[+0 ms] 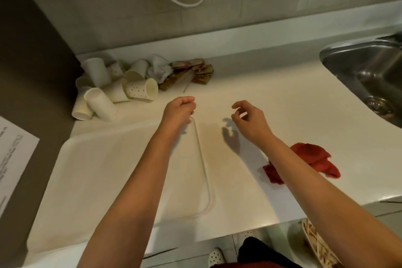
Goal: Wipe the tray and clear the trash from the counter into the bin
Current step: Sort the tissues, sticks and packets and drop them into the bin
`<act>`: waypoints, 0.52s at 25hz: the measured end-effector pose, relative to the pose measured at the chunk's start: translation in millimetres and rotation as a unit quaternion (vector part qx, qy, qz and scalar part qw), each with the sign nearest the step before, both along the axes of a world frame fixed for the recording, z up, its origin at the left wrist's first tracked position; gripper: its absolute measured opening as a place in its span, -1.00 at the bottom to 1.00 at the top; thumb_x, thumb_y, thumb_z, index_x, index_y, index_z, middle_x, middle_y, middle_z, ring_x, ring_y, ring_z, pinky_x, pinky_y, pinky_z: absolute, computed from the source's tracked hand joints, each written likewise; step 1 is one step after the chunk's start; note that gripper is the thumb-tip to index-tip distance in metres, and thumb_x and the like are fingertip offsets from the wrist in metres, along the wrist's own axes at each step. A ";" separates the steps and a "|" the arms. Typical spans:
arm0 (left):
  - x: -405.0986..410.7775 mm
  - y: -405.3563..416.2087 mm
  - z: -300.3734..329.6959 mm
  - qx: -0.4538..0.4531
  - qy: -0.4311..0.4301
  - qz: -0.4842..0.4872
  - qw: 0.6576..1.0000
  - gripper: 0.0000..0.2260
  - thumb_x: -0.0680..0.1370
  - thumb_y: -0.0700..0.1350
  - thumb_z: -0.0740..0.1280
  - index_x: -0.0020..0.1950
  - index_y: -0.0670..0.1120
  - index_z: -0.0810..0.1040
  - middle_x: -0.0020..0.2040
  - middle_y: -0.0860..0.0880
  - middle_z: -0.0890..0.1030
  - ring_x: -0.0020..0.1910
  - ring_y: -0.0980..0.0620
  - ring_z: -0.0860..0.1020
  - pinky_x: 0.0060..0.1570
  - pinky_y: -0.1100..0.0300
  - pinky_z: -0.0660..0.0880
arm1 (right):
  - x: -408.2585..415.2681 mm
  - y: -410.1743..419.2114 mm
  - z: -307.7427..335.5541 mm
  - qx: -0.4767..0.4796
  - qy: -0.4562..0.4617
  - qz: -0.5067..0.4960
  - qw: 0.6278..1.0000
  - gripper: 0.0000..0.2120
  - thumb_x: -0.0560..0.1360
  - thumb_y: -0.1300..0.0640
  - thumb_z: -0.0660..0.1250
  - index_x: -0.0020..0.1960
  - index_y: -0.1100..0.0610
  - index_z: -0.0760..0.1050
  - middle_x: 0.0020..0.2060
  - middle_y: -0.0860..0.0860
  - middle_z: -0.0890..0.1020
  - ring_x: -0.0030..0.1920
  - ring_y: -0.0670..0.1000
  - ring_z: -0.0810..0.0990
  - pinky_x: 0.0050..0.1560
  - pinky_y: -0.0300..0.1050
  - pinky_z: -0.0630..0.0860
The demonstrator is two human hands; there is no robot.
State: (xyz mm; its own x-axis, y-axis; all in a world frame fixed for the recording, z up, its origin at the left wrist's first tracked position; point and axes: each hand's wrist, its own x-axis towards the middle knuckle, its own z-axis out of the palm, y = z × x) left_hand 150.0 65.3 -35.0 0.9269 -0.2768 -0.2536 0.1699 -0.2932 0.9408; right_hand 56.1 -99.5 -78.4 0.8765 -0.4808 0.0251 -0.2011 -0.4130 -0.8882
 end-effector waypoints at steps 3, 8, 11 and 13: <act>34.7 -1.1 -12.9 0.032 -0.028 0.043 0.998 -0.79 0.52 -0.18 0.29 0.13 -0.04 0.55 -0.01 0.01 0.57 -0.04 0.05 0.55 -0.06 0.21 0.50 | 34.2 -12.1 -3.4 -0.009 0.017 0.015 1.000 -0.83 0.54 0.24 0.22 0.12 0.13 0.48 -0.12 0.03 0.52 -0.47 -0.22 0.47 -0.49 -0.44 0.35; 82.2 -17.9 -22.9 0.167 -0.136 0.043 0.976 -0.70 0.52 -0.20 0.29 0.25 -0.14 0.52 0.21 -0.09 0.56 0.17 -0.03 0.51 0.00 0.41 0.27 | 95.4 -36.8 -4.5 -0.047 0.045 0.032 0.997 -0.81 0.53 0.20 0.24 0.14 0.13 0.48 0.01 0.10 0.55 -0.17 0.01 0.53 -0.17 -0.19 0.48; 109.8 -32.1 -29.5 0.222 -0.150 -0.001 0.963 -0.64 0.52 -0.18 0.28 0.33 -0.11 0.46 0.27 -0.10 0.53 0.19 -0.06 0.50 0.05 0.33 0.33 | 131.9 -47.9 -1.9 -0.107 0.049 0.056 0.992 -0.76 0.53 0.20 0.24 0.19 0.18 0.48 0.10 0.13 0.53 -0.05 0.03 0.49 -0.04 -0.15 0.41; 123.3 -40.5 -36.3 0.237 -0.171 -0.029 0.956 -0.61 0.50 -0.16 0.28 0.33 -0.08 0.46 0.24 -0.12 0.55 0.16 -0.10 0.53 0.11 0.19 0.45 | 151.2 -52.4 -2.7 -0.149 0.057 0.076 0.984 -0.71 0.53 0.20 0.23 0.23 0.20 0.46 0.17 0.15 0.50 0.03 0.09 0.51 0.00 -0.16 0.40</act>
State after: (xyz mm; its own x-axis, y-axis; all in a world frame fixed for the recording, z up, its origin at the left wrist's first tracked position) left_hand 273.3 24.8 -71.3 0.9644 -0.2599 -0.0486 -0.1535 -0.7000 0.6974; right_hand 207.3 -151.8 -81.1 0.9433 -0.3292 0.0423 -0.2078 -0.6851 -0.6982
